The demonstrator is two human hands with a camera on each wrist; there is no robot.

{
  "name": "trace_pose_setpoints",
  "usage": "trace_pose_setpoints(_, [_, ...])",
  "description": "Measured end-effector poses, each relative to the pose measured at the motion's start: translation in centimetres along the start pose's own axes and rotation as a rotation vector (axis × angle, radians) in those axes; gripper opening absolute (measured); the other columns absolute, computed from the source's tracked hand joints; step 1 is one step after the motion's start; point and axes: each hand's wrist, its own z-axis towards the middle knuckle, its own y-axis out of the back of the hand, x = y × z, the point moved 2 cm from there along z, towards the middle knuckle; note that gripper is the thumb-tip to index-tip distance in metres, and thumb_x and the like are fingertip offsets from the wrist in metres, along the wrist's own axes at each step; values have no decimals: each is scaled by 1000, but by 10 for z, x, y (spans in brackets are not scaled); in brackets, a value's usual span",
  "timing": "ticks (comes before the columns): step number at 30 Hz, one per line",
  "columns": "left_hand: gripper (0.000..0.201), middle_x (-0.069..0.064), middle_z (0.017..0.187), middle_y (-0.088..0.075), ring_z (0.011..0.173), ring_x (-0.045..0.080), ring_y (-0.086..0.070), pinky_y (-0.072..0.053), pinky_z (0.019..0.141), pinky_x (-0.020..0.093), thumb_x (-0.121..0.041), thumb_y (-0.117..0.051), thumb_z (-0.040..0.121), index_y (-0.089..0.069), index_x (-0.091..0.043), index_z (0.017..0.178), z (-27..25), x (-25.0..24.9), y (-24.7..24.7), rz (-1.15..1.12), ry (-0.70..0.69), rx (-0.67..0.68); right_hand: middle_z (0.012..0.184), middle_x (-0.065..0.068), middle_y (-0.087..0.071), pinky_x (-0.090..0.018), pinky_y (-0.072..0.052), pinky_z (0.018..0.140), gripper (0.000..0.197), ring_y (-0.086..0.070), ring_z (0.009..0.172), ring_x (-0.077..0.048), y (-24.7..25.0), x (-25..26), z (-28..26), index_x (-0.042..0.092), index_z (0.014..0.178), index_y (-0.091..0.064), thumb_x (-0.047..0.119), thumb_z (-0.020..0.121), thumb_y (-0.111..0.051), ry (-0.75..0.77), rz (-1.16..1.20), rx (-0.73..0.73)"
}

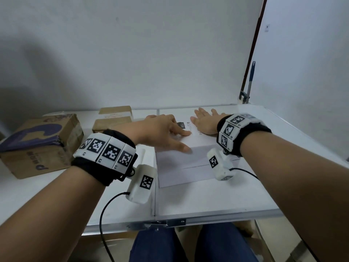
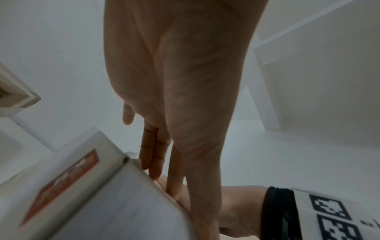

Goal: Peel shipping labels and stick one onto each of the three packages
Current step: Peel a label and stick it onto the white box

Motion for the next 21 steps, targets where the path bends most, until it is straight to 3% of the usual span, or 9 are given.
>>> trace_pose_setpoints(6, [71, -27, 108, -47, 115, 11, -44, -34, 105, 34, -89, -59, 47, -54, -66, 113, 1, 0, 2, -10, 23, 29, 161, 9, 8, -54, 0, 118, 58, 5, 149, -28, -2, -6, -6, 26, 153, 0, 48, 101, -11, -5, 6, -20])
trace_pose_setpoints(13, [61, -24, 113, -45, 113, 5, -46, -35, 103, 31, -75, -68, 61, -56, -59, 119, -5, -4, 1, -47, 38, 18, 161, 9, 10, -54, -1, 118, 59, 7, 149, -25, -3, -16, -12, 25, 153, 2, 49, 100, -8, -23, 16, -6])
trace_pose_setpoints(17, [61, -25, 110, -46, 112, 5, -47, -34, 106, 34, -76, -68, 59, -57, -60, 116, -2, -2, 0, -43, 12, -8, 161, 7, 11, -54, -2, 118, 61, 8, 149, -26, -2, -23, -8, 23, 153, 3, 49, 99, -7, -48, 45, 22])
trace_pose_setpoints(21, [63, -27, 107, -46, 112, 6, -47, -35, 106, 34, -81, -67, 53, -57, -64, 112, 1, 2, -1, -66, 8, -13, 161, 6, 12, -53, 0, 119, 61, 6, 149, -26, 5, -39, -13, 21, 153, 4, 48, 100, -7, -132, 118, -55])
